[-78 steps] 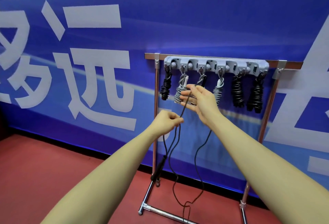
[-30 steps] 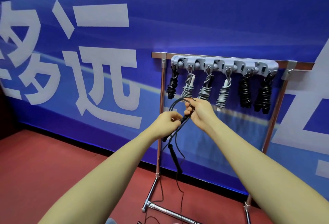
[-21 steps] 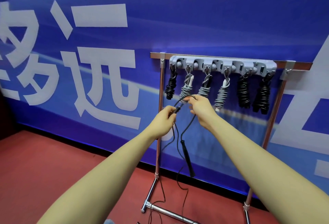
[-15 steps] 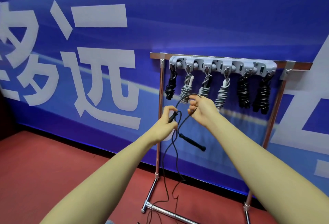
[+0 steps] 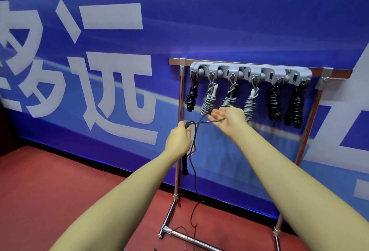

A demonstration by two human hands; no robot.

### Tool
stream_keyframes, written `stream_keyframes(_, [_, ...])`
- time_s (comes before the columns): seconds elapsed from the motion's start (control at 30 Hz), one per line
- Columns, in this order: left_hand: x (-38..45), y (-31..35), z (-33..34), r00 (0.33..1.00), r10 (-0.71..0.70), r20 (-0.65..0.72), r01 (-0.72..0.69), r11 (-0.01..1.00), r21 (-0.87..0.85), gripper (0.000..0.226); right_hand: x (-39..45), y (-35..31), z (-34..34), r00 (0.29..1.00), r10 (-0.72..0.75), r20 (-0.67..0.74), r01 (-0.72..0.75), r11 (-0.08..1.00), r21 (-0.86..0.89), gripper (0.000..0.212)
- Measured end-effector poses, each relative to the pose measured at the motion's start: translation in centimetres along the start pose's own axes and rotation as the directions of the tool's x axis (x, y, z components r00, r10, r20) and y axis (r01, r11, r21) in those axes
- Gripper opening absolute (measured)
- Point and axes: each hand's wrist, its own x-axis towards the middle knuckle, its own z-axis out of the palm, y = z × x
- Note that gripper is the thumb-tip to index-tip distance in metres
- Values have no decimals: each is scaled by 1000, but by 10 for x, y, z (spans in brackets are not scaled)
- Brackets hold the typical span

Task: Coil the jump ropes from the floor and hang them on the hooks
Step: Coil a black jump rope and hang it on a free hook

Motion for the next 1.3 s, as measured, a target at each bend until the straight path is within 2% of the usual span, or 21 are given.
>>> stream_keyframes(0.03, [1,0,-2,1000,20,-16,-20,1000,21,22,3,3,-3,1000,-19,-5,17,970,-244,24])
stream_keyframes(0.07, [3,1,-5,998,43,-34,-41,997,62,23,4,6,-6,999,-37,1,32,865,-501,19])
stream_keyframes(0.1, [5,1,-7,997,63,-45,-57,991,118,24,2,9,-9,999,-47,16,44,691,-722,12])
stream_keyframes(0.13, [8,2,-10,995,86,-53,-75,981,179,23,1,13,-12,999,-41,35,50,486,-872,14])
stream_keyframes(0.17, [11,3,-13,993,103,-58,-87,969,230,21,2,18,-15,999,-34,42,50,298,-953,27])
stream_keyframes(0.2, [13,5,-16,991,118,-60,-98,959,266,19,3,23,-17,999,-37,37,43,185,-982,40])
stream_keyframes(0.23, [16,7,-19,991,124,-54,-104,952,288,18,0,27,-17,996,-63,57,66,161,-985,46])
stream_keyframes(0.27, [17,9,-21,991,128,-44,-109,947,303,17,-3,31,-16,987,-96,127,143,195,-970,43])
stream_keyframes(0.33, [18,13,-25,990,139,-17,-126,938,323,16,-5,34,-12,944,-119,309,330,386,-861,26])
stream_keyframes(0.4, [19,14,-29,987,162,-2,-153,933,327,13,-10,35,-8,907,-66,416,376,572,-729,18])
stream_keyframes(0.43, [20,15,-30,985,172,1,-163,930,329,12,-12,33,-6,892,-38,451,379,608,-698,16])
stream_keyframes(0.5, [21,15,-34,983,185,9,-178,929,325,11,-15,31,-6,850,12,527,409,615,-674,10])
stream_keyframes(0.6, [19,18,-41,976,215,42,-218,926,307,10,-16,33,-9,820,105,562,449,490,-747,12])
stream_keyframes(0.63, [18,19,-43,971,232,52,-237,919,315,10,-16,34,-11,825,95,558,457,469,-756,9])
stream_keyframes(0.77, [16,21,-47,964,264,37,-263,917,299,6,-12,39,-11,819,-244,519,572,410,-710,12])
stream_keyframes(0.83, [13,22,-46,961,274,31,-272,922,276,13,-15,38,-11,822,-293,488,569,447,-690,8])
stream_keyframes(0.97, [7,22,-39,965,264,11,-260,942,212,12,-24,38,-7,864,-235,445,452,752,-481,15])
stream_keyframes(1.03, [6,20,-37,977,212,-6,-209,966,154,12,-27,37,-6,866,-254,430,427,824,-374,16])
stream_keyframes(1.13, [5,19,-35,990,143,-13,-140,982,123,11,-32,32,-6,849,-275,451,438,844,-309,18])
stream_keyframes(1.3, [1,19,-30,985,172,21,-172,954,247,15,-34,26,-7,823,-235,518,473,789,-393,31])
